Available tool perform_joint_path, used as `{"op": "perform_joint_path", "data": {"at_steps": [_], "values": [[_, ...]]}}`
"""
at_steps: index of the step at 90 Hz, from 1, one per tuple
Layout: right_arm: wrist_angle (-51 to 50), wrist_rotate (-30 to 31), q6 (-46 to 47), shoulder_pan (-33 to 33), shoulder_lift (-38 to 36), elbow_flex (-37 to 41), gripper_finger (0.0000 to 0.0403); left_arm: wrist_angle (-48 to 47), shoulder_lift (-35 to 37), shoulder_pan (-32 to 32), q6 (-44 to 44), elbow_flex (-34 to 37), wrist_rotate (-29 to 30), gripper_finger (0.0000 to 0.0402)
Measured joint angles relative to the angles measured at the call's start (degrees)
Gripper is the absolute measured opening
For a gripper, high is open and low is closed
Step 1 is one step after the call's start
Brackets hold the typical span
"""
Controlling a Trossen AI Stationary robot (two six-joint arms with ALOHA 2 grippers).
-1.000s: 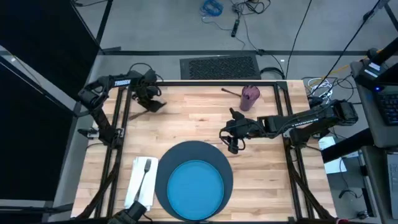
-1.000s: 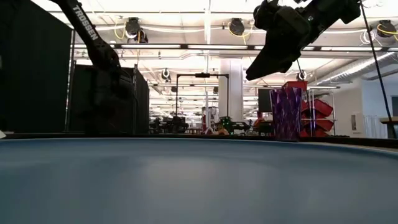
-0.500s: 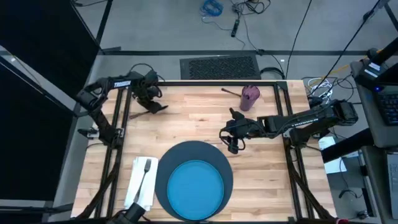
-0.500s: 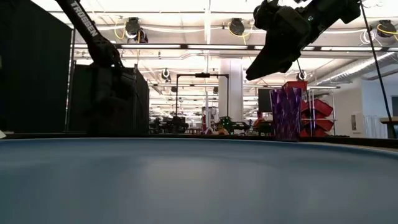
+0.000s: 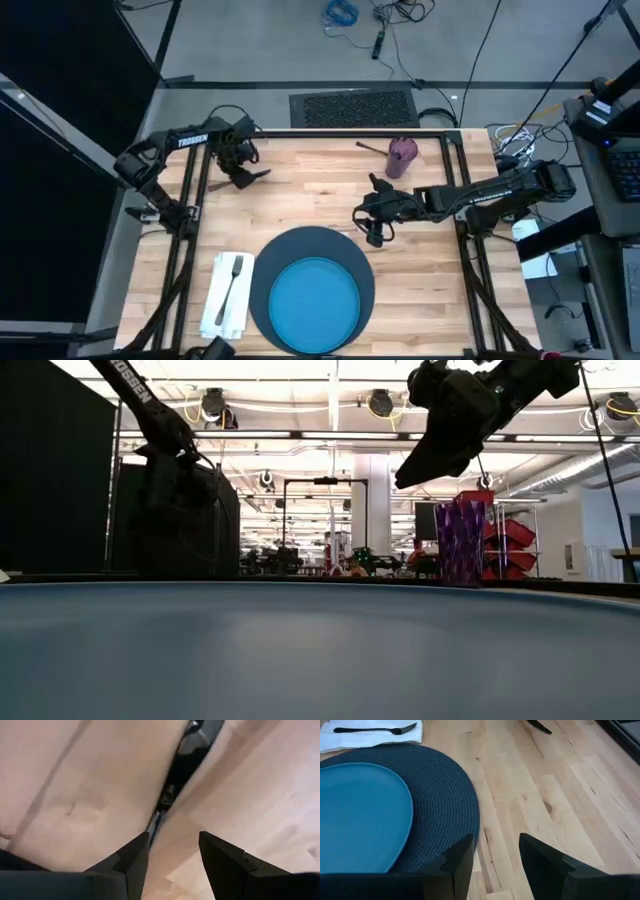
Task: Set table place
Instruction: Put the knife to the right side of the blue table mat
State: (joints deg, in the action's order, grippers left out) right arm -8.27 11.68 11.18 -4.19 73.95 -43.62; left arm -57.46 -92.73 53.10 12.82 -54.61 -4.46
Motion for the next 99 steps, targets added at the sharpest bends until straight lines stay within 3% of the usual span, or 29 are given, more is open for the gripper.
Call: {"op": "perform_joint_path", "data": {"at_steps": [48, 99], "values": [[-0.09, -0.01, 0.11, 0.00, 0.00, -0.01, 0.0144, 2.40, -4.58, 0.46, -1.88, 0.00, -0.15, 0.0160], [-0.06, -0.02, 0.11, 0.00, 0.00, 0.00, 0.0144, 5.49, -4.44, 0.36, -1.77, 2.86, 0.14, 0.0160]]}}
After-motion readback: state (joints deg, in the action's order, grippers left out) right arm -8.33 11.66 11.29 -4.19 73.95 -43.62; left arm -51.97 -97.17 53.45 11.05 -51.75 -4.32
